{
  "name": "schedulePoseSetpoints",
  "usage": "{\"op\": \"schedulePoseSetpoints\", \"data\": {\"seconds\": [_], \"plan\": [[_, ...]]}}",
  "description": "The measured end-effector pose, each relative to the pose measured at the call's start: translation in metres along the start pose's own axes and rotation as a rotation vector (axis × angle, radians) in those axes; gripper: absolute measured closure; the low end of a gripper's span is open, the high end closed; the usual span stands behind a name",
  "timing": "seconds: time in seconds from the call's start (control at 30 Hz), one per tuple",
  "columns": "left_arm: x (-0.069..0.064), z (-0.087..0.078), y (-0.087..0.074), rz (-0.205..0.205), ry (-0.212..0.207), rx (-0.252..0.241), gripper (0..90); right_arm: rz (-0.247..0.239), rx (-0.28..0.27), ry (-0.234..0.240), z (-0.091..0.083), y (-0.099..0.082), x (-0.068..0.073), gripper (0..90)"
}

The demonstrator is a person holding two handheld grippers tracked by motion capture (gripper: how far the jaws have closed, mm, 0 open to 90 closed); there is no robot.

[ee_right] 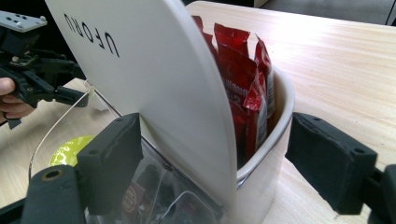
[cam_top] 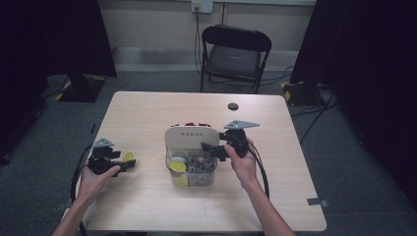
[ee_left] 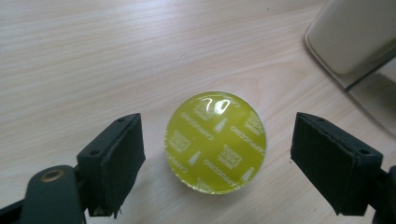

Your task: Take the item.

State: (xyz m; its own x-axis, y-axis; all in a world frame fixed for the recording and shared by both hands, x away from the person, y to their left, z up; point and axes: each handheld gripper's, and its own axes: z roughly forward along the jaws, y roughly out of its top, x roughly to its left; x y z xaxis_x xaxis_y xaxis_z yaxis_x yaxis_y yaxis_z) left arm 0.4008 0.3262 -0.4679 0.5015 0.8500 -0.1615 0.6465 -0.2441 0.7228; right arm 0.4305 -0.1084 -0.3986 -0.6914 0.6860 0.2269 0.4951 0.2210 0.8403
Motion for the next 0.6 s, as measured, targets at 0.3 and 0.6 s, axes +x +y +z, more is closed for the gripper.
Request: {"op": "schedulePoseSetpoints", "data": {"seconds": [0.3, 0.6], "plan": [[-0.001, -0.012, -0.019, 0.006, 0.042, 0.005, 16.5, -0.001, 0.000, 0.007, -0.001, 0.001, -0.001, 18.8], [0.000, -0.010, -0.040, 0.005, 0.096, 0.046, 16.7, -0.006, -0.011, 0.010, -0.004, 0.005, -0.001, 19.7]]}}
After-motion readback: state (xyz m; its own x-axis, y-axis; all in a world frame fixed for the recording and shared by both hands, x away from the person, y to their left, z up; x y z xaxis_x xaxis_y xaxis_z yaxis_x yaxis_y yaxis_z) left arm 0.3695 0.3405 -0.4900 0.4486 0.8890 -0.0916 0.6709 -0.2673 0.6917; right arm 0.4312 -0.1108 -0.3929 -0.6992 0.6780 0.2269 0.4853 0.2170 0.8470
